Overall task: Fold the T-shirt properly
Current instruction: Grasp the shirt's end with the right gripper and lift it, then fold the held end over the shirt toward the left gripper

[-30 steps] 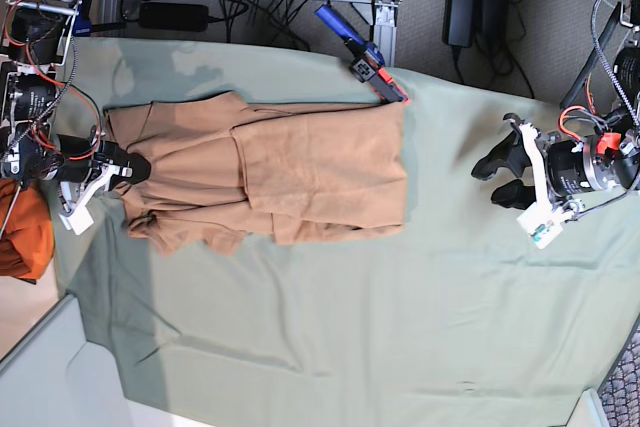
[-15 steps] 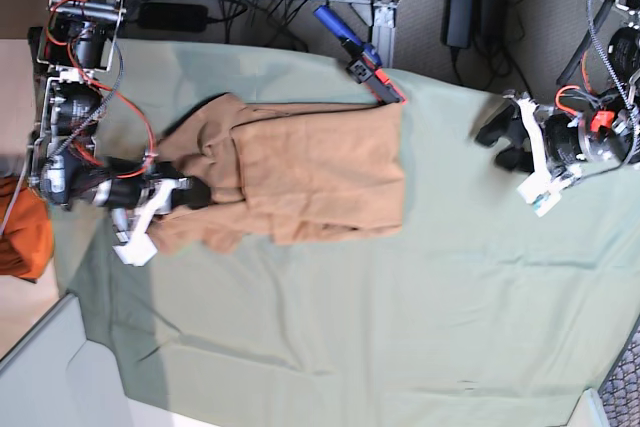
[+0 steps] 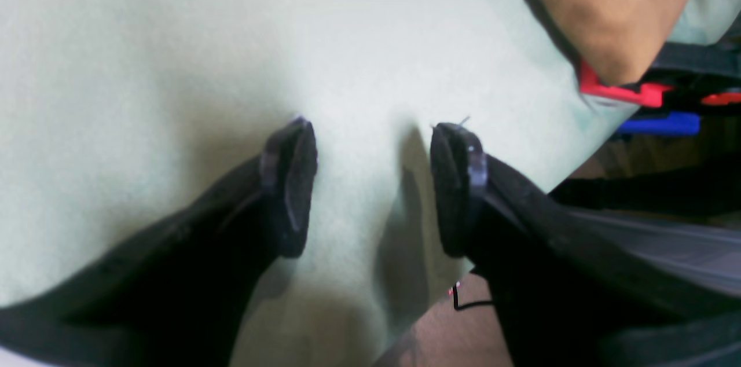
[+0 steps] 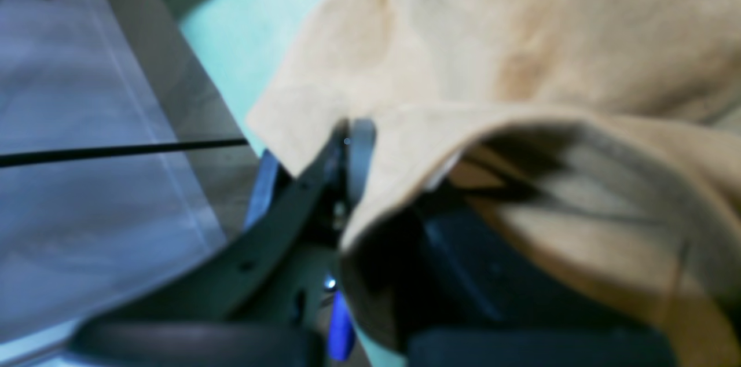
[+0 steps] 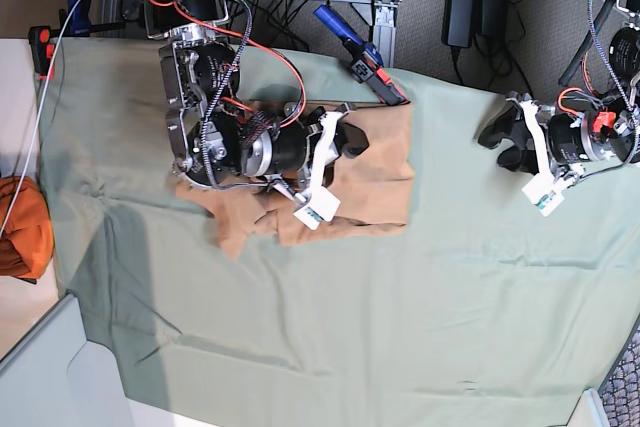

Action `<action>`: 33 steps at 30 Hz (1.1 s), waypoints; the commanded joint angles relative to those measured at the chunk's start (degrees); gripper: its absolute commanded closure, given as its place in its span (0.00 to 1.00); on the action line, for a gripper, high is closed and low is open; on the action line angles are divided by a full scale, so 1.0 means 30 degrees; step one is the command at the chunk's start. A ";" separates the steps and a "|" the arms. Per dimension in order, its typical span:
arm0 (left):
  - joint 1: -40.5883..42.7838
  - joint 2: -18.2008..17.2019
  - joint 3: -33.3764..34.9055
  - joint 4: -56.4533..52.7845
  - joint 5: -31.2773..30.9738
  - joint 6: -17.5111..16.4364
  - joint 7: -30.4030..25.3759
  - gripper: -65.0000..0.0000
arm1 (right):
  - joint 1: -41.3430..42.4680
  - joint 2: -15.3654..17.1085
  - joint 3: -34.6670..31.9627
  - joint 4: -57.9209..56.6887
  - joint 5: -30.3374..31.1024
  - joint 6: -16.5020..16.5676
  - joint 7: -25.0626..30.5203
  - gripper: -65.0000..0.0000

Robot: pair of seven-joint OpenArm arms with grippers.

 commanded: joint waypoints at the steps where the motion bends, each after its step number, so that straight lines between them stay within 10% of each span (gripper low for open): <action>1: -0.0138 -0.0262 -0.0109 0.0211 -0.0095 -0.0245 -0.0066 0.45 | 0.0335 -0.0109 -0.0160 0.0342 0.0248 0.2244 0.0372 1.00; 8: -0.0138 -0.0262 -0.0109 0.0211 -0.0350 -0.0245 -0.0066 0.45 | 0.0335 -0.0255 -0.0299 0.0342 -0.0117 0.2229 0.0408 0.99; 13: -0.0138 -0.0262 -0.0109 0.0211 -0.0816 -0.0245 -0.0066 0.45 | 0.0342 -0.0255 -0.0299 0.0350 0.1362 0.2229 0.0408 0.55; 33: -0.0189 -0.0270 -0.0109 0.1151 -0.1078 -0.0245 -0.0058 0.45 | 0.1311 0.1282 0.7016 0.2798 0.1282 0.2237 0.1719 0.55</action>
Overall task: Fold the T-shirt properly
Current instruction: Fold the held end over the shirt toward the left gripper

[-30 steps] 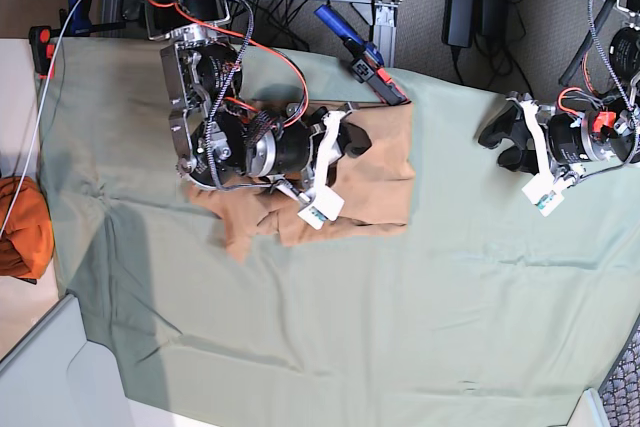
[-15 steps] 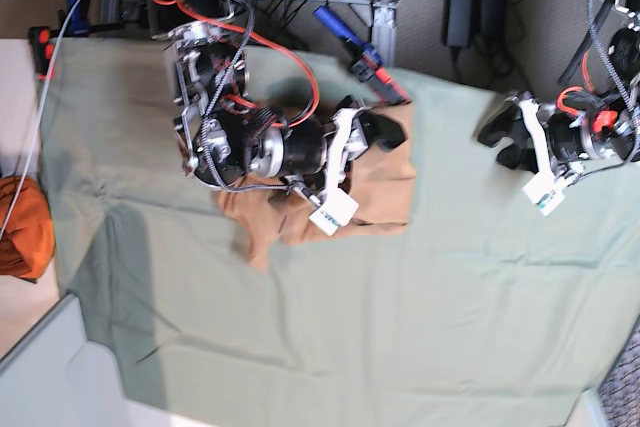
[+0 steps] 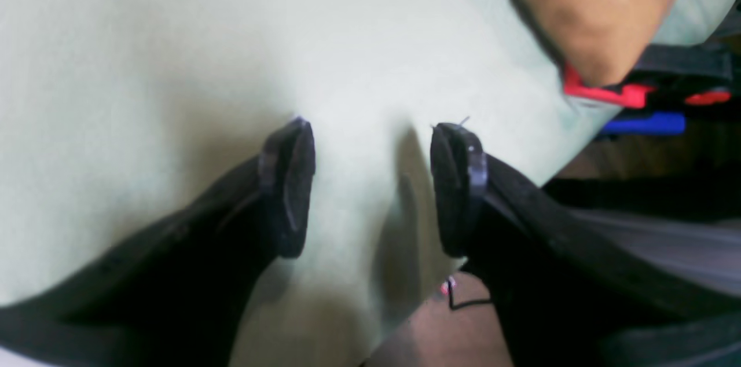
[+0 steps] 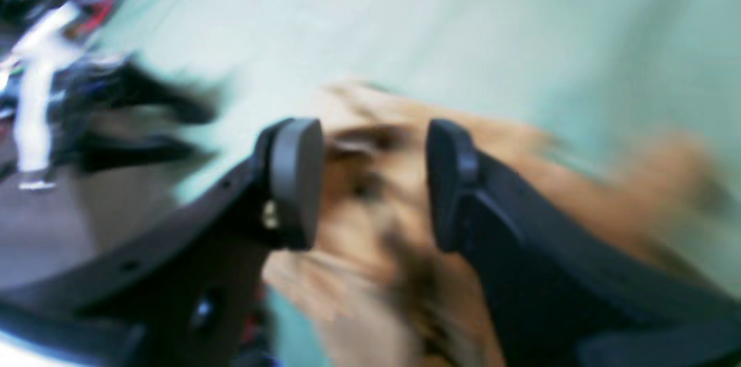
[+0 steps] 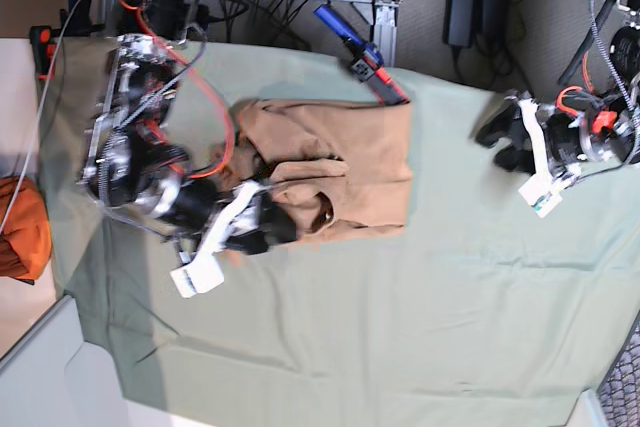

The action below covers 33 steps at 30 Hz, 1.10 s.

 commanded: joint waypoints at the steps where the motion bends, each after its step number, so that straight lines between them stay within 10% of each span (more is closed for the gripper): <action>1: -0.0211 -0.0262 -0.0109 0.0736 -0.0474 -0.0245 -0.0291 0.45 | 0.0386 0.0510 0.0539 0.0095 0.0233 0.2237 0.0408 0.55; 12: -0.0211 -0.0255 0.0423 0.5049 -0.1399 -0.0245 -0.0306 0.45 | 0.0437 0.1982 0.1858 -0.3934 0.0248 0.2229 0.1275 0.55; 18: -0.0605 -0.0102 0.3599 0.5690 0.2208 -0.0245 -0.1916 0.45 | 0.0918 0.1836 0.1851 -0.5217 0.0240 0.2244 0.1829 0.56; 33: -0.2878 0.0867 0.4911 0.6841 0.2601 -0.0245 -0.2011 0.45 | 0.1967 -0.0240 0.1690 -0.6878 0.0146 0.2251 0.1953 1.00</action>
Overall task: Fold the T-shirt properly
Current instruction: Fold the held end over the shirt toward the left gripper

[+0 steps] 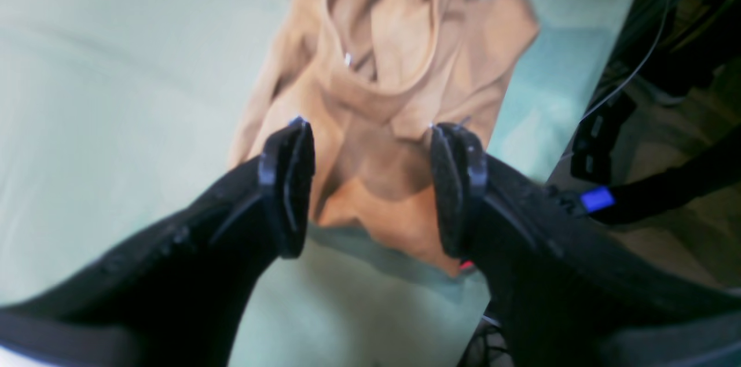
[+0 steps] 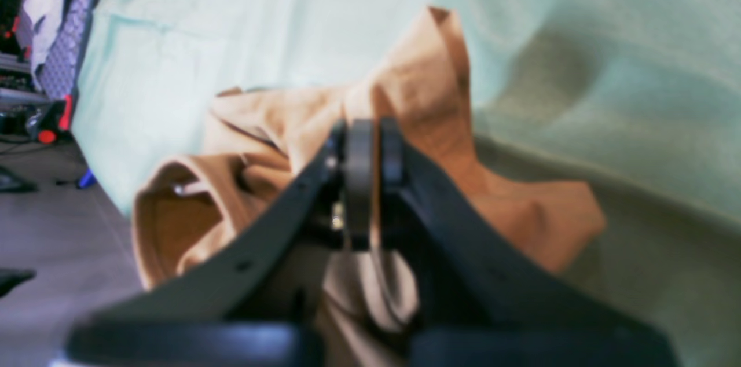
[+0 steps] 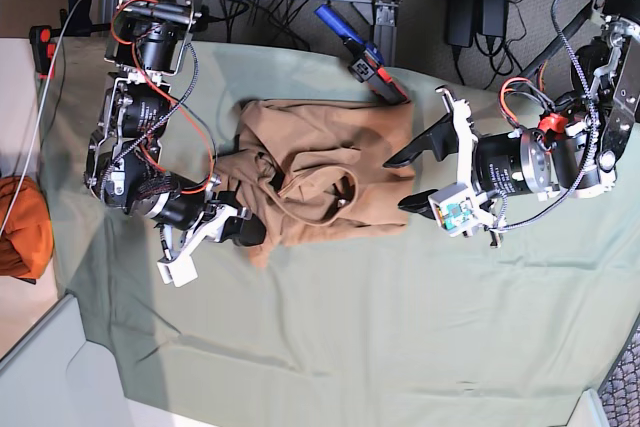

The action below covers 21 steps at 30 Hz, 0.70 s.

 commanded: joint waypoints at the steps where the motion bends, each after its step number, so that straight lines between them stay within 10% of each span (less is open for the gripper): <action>1: -0.0175 -0.0102 -0.0029 0.0474 -0.0379 -0.0230 -0.0401 0.45 | 0.0423 0.0204 0.0087 0.0248 0.0233 0.2244 0.0313 1.00; 21: -0.0277 0.1311 0.4124 0.0634 0.1282 -0.0230 -0.0612 0.45 | 0.2018 -0.2390 -0.1042 0.0350 0.0969 0.2251 0.0284 1.00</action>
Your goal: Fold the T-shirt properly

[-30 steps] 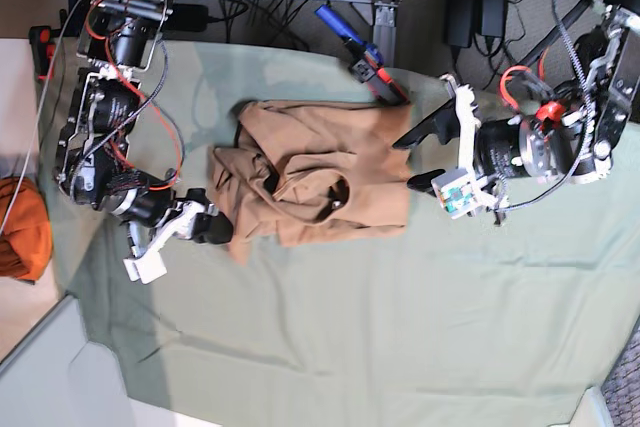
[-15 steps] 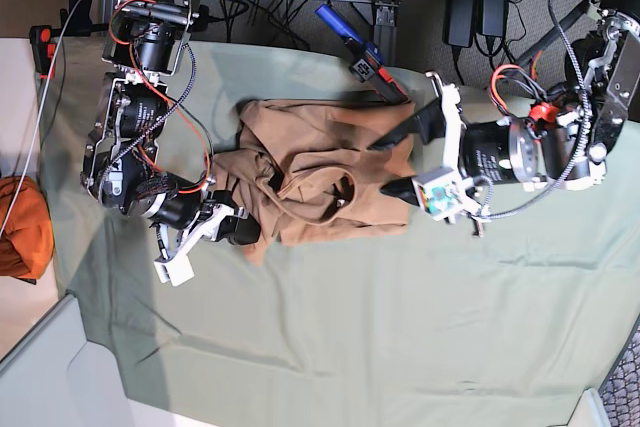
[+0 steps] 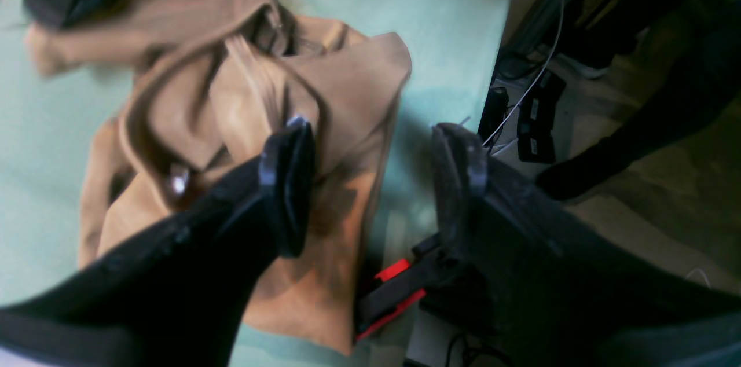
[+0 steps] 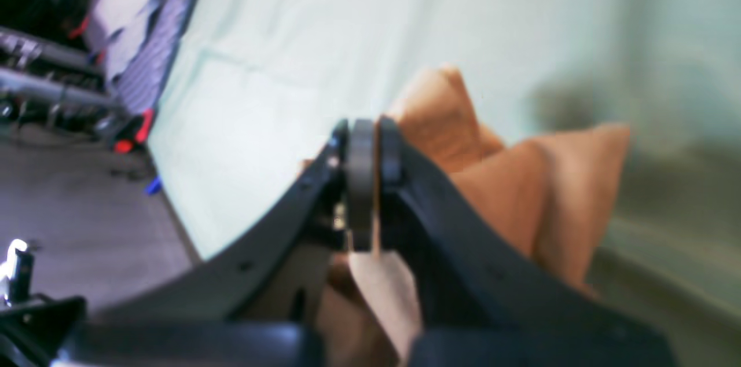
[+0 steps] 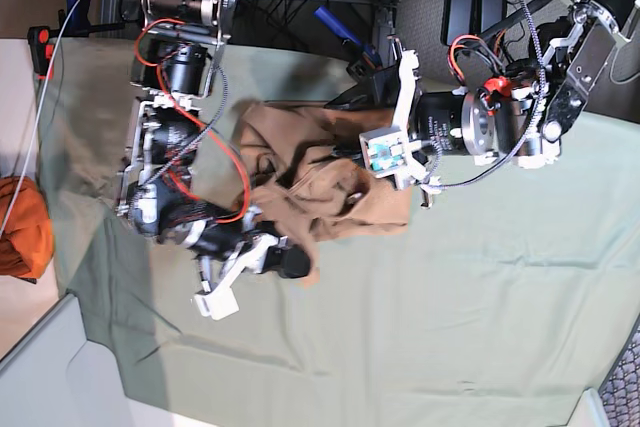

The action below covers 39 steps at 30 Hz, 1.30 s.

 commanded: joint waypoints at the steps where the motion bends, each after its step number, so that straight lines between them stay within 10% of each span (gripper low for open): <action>1: -0.0240 -0.0015 -0.0080 0.0335 -0.0291 -0.0230 -0.0423 0.45 | 0.0576 -0.0029 -0.0408 0.0466 0.0568 0.2244 0.0350 1.00; 11: -0.0226 -0.0066 -0.0080 0.0335 -0.0306 -0.0230 -0.0058 0.45 | 0.0882 -0.0780 -0.5209 0.1268 0.0561 0.2244 0.0000 1.00; 37: 0.0976 -0.0058 -0.0080 0.0321 -0.0299 -0.0230 -0.0036 0.45 | 0.1872 -0.2113 -0.5348 0.1260 -0.3002 0.2237 0.1508 1.00; 39: 0.1035 -0.0058 -0.0080 0.0321 -0.0306 -0.0230 0.0102 0.45 | 0.1880 -0.2113 -0.5348 0.1260 -0.3002 0.2237 0.1515 0.76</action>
